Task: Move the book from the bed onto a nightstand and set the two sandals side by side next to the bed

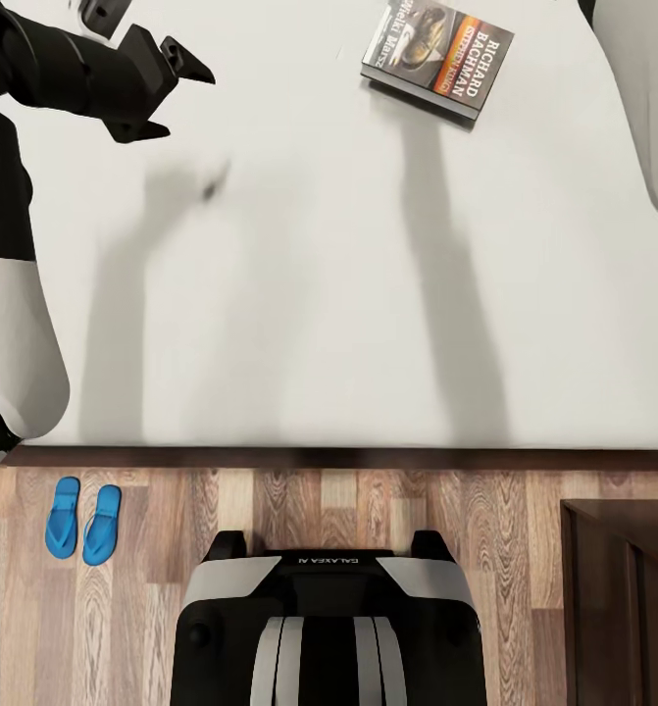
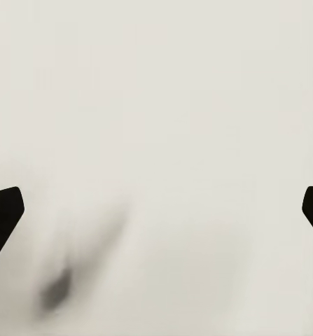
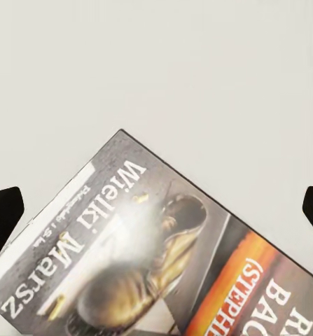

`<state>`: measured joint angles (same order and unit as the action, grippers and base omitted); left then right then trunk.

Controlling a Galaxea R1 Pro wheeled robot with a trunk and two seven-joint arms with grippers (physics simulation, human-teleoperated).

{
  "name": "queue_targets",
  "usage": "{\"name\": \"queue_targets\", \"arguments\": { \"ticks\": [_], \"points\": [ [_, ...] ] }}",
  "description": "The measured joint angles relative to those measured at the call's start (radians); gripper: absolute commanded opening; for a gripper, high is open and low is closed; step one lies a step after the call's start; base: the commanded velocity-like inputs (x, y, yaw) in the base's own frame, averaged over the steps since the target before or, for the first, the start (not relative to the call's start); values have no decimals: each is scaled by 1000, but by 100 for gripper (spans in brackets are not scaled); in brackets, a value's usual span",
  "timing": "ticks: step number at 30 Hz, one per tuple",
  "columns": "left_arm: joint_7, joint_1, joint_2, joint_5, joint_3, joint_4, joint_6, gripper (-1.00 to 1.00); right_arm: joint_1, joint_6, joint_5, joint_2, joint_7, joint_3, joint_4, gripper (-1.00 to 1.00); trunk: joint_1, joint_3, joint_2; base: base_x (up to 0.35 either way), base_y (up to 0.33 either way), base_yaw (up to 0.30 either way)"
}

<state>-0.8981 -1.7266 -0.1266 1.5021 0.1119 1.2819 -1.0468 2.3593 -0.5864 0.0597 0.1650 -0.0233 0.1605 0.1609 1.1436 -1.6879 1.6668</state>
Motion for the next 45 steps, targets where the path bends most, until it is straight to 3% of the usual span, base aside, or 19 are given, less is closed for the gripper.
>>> {"name": "queue_targets", "arguments": {
  "ticks": [18, 28, 45],
  "points": [
    [-1, -1, -1, 0, 1, 30, 0, 100, -8, -9, -1, -11, 5, 0, -5, 100, 0, 0, 0, 225, 0, 0],
    [-1, 0, 1, 0, 1, 36, 0, 100, -12, -21, -9, -34, 115, -12, -11, 100, 0, 0, 0, 23, 0, 0],
    [-2, 0, 0, 0, 2, 37, 0, 100, -13, -38, -38, -37, 149, -19, -12, 100, 0, 0, 0, 50, 0, 0]
  ]
}}
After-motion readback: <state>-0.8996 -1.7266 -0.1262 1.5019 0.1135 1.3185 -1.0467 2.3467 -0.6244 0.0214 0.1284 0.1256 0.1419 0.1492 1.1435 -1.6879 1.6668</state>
